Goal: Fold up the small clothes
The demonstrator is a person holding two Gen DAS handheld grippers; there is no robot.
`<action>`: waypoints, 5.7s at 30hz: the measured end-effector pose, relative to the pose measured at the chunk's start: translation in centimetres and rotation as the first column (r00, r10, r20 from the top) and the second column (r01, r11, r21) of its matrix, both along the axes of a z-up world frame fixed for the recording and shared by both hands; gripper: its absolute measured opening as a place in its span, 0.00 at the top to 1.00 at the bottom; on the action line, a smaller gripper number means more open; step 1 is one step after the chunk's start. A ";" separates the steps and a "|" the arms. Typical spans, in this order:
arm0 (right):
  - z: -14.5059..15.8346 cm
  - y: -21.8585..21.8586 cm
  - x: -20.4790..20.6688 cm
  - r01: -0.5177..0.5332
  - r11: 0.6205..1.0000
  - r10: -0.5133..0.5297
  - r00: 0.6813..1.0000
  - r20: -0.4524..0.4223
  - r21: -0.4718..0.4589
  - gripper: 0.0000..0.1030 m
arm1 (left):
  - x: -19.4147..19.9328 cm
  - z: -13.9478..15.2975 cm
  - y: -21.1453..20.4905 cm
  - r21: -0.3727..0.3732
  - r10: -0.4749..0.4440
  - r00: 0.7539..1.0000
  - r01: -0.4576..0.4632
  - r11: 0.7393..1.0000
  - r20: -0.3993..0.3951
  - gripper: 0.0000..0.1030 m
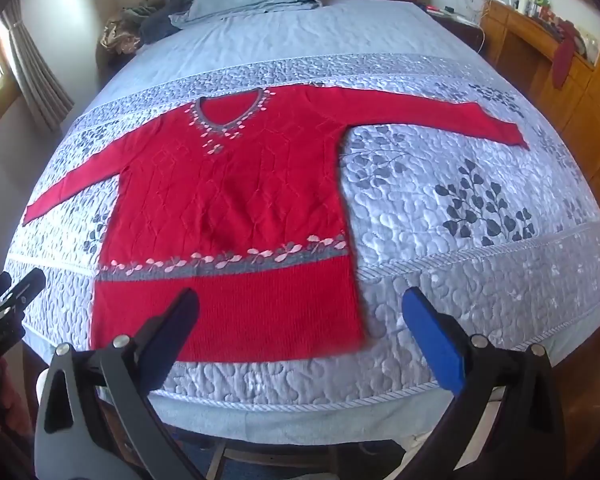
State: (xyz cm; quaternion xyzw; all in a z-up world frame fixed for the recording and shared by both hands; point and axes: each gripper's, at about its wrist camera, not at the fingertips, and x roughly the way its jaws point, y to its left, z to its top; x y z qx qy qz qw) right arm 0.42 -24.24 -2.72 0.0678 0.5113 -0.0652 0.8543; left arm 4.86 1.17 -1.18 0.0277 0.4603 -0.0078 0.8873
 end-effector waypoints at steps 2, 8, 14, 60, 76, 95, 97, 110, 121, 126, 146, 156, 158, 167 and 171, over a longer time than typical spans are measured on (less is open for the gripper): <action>-0.1 0.3 0.1 -0.013 1.000 0.013 1.000 0.000 -0.002 0.03 | 0.2 -0.2 0.1 -0.002 0.000 1.000 0.000 1.000 -0.004 0.04; 0.0 1.2 0.3 -0.038 0.999 0.038 0.999 -0.001 -0.003 0.03 | 0.1 -0.8 -0.2 0.004 -0.009 1.000 0.009 1.000 -0.018 0.04; 0.3 1.2 0.1 -0.042 0.999 0.042 0.999 0.003 -0.005 0.03 | 0.0 -0.8 -0.2 0.012 -0.010 1.000 0.010 1.000 -0.015 0.04; 0.8 1.1 0.2 -0.043 0.999 0.043 0.999 0.014 -0.026 0.03 | 0.1 -0.2 -0.1 0.039 0.002 1.000 -0.002 0.999 -0.001 0.04; 0.1 0.8 0.8 -0.049 0.999 0.049 0.999 0.011 -0.018 0.03 | 0.9 -1.0 -0.5 0.043 -0.002 1.000 0.003 0.999 -0.022 0.04; -3.9 -36.9 18.1 0.298 0.954 -0.297 0.939 -0.172 -0.022 0.03 | 24.9 -4.0 -25.2 -0.075 -0.109 0.987 0.100 0.992 -0.119 0.04; -5.6 -40.8 19.5 0.322 0.946 -0.321 0.924 -0.207 -0.029 0.03 | 27.0 -4.9 -29.5 -0.074 -0.131 0.984 0.123 0.990 -0.118 0.04; -14.5 -54.1 22.4 0.501 0.841 -0.437 0.851 -0.290 0.203 0.37 | 31.7 -12.0 -40.3 -0.038 -0.180 0.967 0.176 0.984 -0.182 0.04; -9.0 -51.7 22.2 0.407 0.863 -0.385 0.914 -0.133 0.300 0.92 | 32.1 -11.2 -32.2 -0.009 -0.110 0.982 0.110 0.994 -0.151 0.04; -5.0 -42.2 25.2 0.211 0.947 -0.199 0.977 -0.073 0.242 0.93 | 32.4 -10.7 -25.6 0.026 -0.039 0.986 0.044 0.999 -0.165 0.04; -11.0 -4.4 39.0 -0.215 0.937 0.271 0.944 -0.187 0.274 0.77 | 32.7 -10.9 -7.6 -0.050 0.069 0.974 -0.082 0.995 -0.215 0.04; -10.7 -14.1 33.3 -0.114 0.936 0.167 0.977 -0.134 0.332 0.62 | 32.9 -14.4 -14.5 -0.305 -0.167 0.912 0.049 0.951 -0.376 0.05; -11.0 -15.3 31.6 -0.116 0.943 0.165 0.977 -0.136 0.312 0.62 | 32.9 -15.7 -15.9 -0.368 -0.213 0.883 0.050 0.929 -0.418 0.10; -12.4 -18.6 26.1 -0.121 0.954 0.159 0.980 -0.117 0.275 0.62 | 33.7 -19.0 -19.7 -0.341 -0.171 0.867 0.000 0.940 -0.469 0.51; -12.6 -19.3 25.0 -0.112 0.952 0.146 0.984 -0.102 0.284 0.62 | 34.7 -18.9 -19.4 -0.345 -0.131 0.874 -0.044 0.938 -0.468 0.95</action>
